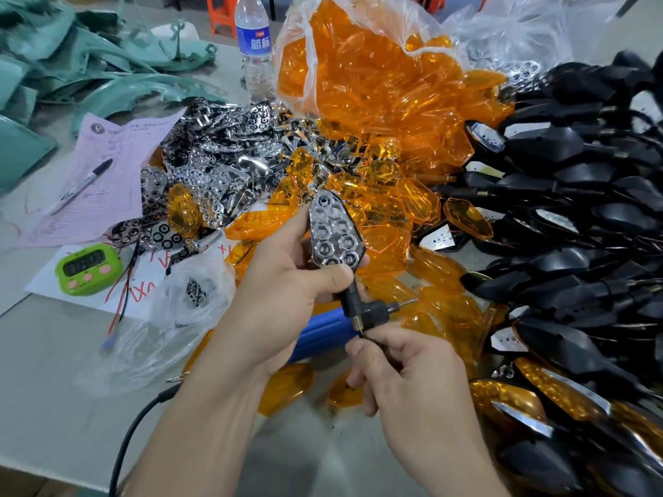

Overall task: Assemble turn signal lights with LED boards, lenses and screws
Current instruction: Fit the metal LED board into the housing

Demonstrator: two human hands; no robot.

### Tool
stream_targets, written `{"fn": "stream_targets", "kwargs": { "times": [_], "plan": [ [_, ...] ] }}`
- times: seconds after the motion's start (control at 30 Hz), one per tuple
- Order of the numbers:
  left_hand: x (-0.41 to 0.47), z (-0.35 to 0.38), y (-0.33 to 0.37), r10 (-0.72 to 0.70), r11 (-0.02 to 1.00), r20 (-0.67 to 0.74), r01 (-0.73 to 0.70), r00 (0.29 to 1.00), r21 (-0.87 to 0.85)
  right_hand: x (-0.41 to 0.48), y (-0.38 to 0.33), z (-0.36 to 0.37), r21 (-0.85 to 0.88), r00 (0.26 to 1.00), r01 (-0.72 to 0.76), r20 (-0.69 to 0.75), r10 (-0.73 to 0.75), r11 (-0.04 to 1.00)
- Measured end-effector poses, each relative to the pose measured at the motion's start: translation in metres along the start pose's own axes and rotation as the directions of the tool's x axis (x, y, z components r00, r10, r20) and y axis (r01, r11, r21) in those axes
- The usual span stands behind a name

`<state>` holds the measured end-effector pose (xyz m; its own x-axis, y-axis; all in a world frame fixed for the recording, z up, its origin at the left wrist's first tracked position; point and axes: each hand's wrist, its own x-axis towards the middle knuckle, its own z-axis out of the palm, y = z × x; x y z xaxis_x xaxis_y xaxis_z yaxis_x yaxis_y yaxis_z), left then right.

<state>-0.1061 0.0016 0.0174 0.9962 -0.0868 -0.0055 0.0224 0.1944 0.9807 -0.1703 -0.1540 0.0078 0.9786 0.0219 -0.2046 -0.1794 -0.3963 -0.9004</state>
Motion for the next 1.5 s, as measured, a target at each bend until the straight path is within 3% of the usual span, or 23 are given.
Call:
{"fn": "stream_targets", "kwargs": {
  "times": [0.4, 1.0, 1.33, 1.5],
  "plan": [
    [-0.001, 0.008, -0.005, 0.030, 0.999, -0.010, -0.029, 1.000, 0.018, -0.010, 0.001, 0.010, 0.119, 0.991, 0.000, -0.136, 0.016, 0.993],
    [-0.003, 0.011, 0.000, 0.033, 0.998, 0.014, -0.032, 0.999, -0.058, -0.013, 0.002, 0.020, 0.325, 0.980, 0.007, -0.191, 0.058, 0.946],
    [-0.003, 0.014, 0.008, -0.019, 0.982, -0.037, 0.011, 0.999, -0.187, -0.012, 0.000, 0.021, 0.307, 0.979, 0.031, -0.200, 0.032, 0.951],
    [-0.001, 0.015, 0.007, -0.008, 0.994, -0.103, -0.002, 0.995, -0.105, -0.008, 0.003, 0.018, 0.170, 0.992, -0.040, -0.115, 0.060, 0.985]
  ]
}}
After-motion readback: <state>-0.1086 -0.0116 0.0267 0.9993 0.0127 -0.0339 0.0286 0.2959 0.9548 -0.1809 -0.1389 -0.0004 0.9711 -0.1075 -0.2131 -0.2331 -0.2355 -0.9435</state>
